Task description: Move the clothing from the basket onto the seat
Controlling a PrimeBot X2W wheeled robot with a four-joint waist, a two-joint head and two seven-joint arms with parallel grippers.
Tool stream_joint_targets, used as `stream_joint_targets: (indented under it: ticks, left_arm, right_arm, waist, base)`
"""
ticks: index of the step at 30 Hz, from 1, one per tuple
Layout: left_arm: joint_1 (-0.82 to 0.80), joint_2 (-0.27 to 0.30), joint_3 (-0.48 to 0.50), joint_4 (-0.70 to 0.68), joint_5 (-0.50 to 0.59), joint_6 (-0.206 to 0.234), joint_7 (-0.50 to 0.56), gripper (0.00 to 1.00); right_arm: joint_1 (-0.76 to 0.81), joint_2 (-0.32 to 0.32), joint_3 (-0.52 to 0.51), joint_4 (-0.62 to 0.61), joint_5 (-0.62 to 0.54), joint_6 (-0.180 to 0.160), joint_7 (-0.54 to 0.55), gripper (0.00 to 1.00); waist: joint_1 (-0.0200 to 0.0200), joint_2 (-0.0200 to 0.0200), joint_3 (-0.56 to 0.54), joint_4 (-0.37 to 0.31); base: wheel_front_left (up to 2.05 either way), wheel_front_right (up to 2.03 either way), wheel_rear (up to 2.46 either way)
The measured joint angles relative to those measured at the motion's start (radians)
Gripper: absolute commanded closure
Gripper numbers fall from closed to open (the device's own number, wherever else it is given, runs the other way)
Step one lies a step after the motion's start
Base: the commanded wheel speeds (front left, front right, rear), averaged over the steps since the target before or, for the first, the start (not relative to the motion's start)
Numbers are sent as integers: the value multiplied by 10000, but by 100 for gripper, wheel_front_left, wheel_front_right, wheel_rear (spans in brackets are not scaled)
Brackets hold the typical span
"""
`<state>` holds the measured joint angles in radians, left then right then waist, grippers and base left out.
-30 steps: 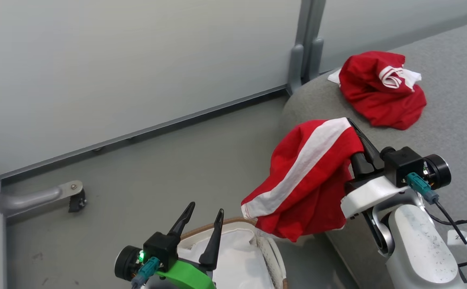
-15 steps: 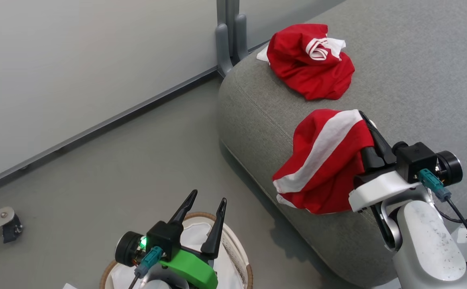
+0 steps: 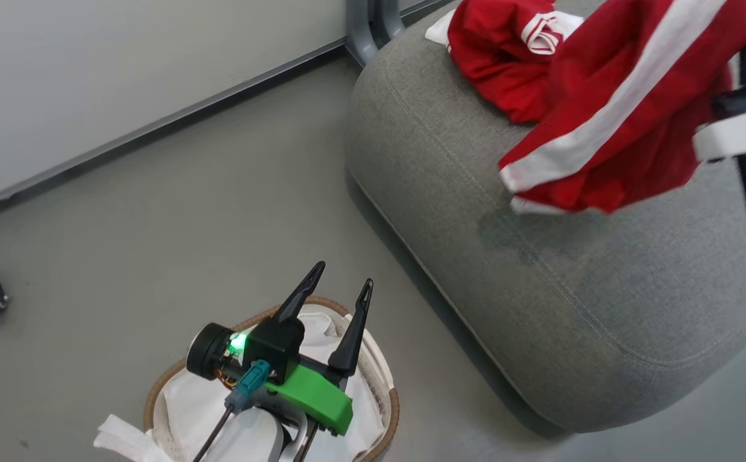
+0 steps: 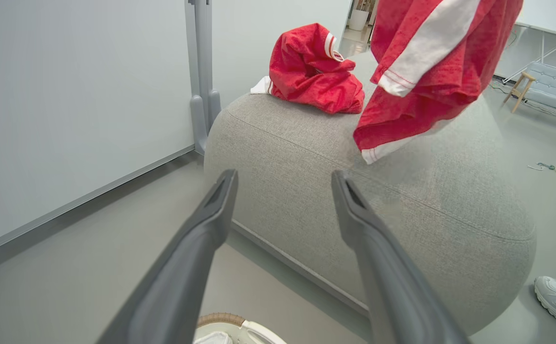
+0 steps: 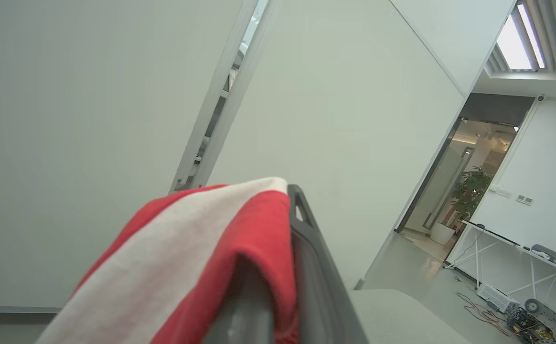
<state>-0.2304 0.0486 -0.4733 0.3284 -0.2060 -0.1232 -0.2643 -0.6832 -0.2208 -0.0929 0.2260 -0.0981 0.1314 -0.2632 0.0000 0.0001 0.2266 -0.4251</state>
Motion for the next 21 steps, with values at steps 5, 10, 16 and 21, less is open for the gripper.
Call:
stream_joint_targets:
  ticks: [5,10,16,21]
  left_arm:
    - [-542,138,-203,-107,439,-13,0,0]
    - [-1062,205,-376,-414,756,-33,0,0]
    - [-1525,272,-571,-616,1020,-42,0,0]
    - [-1770,274,-598,-706,1076,-42,0,0]
  right_arm:
    - [-1258,-1522,-621,445,-102,0,-2,100]
    - [-1926,-2341,-1335,905,-303,0,-4,100]
    - [-2320,-2376,-2146,2136,-493,0,-4,100]
    - [-2334,-1921,-2332,2759,-619,0,-2,100]
  waist:
    - [1,0,720,530]
    - [0,0,1596,1133]
    - [1,0,2747,1752]
    - [1,0,3522,2135]
  base:
    - [0,0,0]
    - [0,0,0]
    - [0,0,0]
    - [0,0,0]
